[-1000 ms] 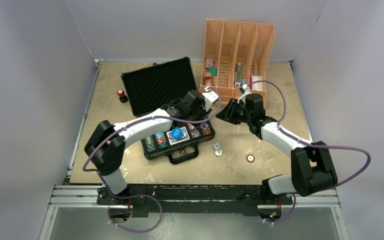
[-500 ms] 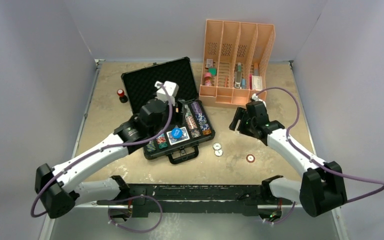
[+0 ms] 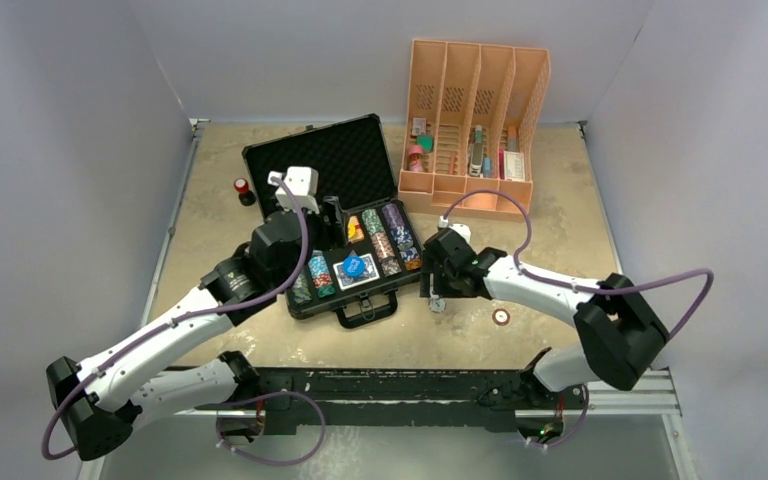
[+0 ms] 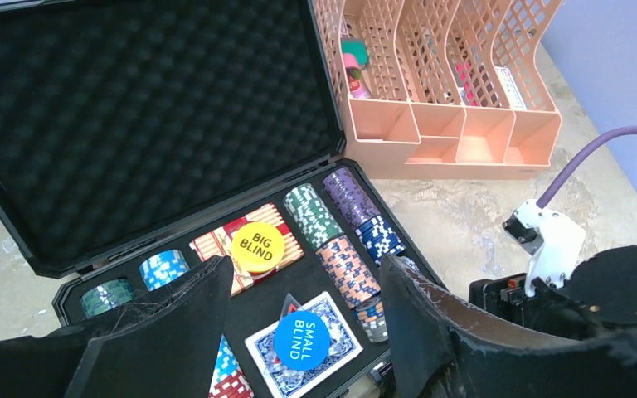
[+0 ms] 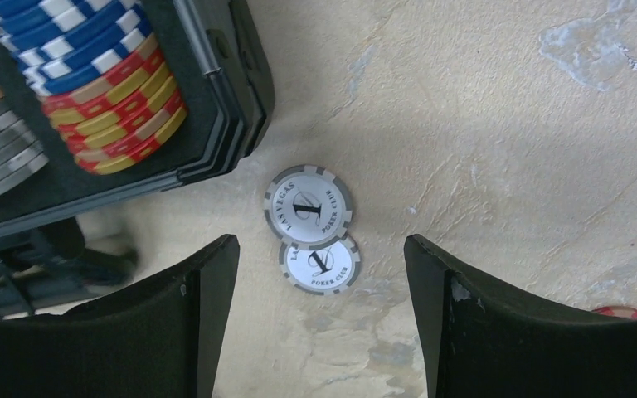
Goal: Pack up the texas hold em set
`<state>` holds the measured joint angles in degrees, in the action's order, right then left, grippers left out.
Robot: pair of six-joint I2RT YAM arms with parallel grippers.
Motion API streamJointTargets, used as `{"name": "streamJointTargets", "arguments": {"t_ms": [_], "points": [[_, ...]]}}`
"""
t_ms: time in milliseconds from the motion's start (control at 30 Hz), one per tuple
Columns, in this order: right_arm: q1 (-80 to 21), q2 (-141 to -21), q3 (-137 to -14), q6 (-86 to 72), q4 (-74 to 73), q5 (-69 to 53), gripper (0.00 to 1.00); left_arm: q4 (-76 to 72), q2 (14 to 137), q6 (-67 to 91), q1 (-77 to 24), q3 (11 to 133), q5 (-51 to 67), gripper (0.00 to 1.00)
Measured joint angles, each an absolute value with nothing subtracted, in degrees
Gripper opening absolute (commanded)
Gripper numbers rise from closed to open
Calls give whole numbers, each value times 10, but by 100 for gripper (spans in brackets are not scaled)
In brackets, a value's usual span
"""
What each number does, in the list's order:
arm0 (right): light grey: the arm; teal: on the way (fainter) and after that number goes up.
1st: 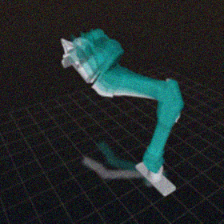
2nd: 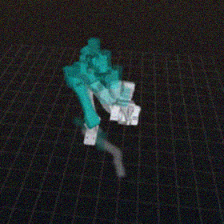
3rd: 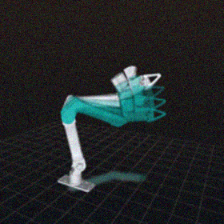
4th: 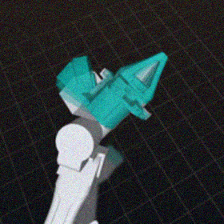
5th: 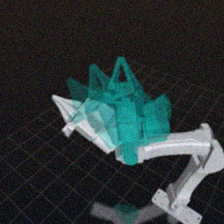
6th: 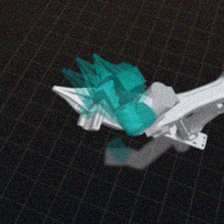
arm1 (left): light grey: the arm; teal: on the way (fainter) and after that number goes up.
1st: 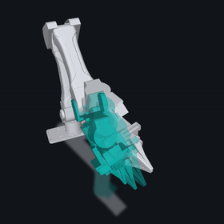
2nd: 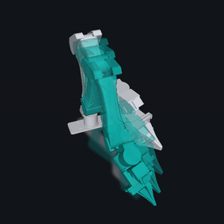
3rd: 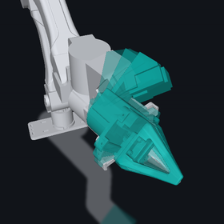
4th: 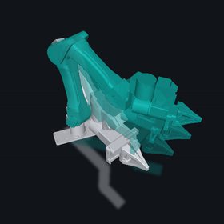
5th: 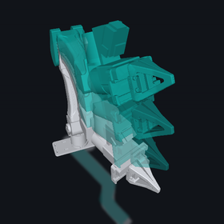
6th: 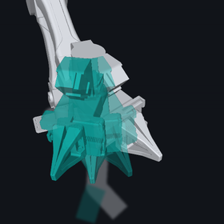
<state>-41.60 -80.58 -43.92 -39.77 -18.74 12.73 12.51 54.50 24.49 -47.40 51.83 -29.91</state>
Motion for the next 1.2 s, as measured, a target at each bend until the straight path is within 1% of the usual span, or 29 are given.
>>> {"name": "streamJointTargets", "arguments": {"t_ms": [233, 333, 467, 567, 633, 867, 1200], "points": [[-424, -853, -453, -399, -189, 156, 72, 126, 544, 249, -474, 517, -305, 65], [-424, -870, -457, -392, -182, 156, 67, 126, 544, 249, -474, 517, -305, 65], [-424, -879, -463, -381, -172, 155, 58, 126, 544, 249, -474, 517, -307, 66], [-424, -882, -465, -374, -169, 155, 47, 126, 544, 249, -475, 517, -308, 66], [-424, -885, -467, -372, -170, 155, 43, 126, 545, 249, -475, 517, -309, 66], [-424, -881, -469, -374, -183, 152, 42, 130, 549, 249, -477, 517, -314, 66], [-424, -845, -469, -373, -211, 130, 43, 130, 556, 249, -477, 517, -318, 66]]}}
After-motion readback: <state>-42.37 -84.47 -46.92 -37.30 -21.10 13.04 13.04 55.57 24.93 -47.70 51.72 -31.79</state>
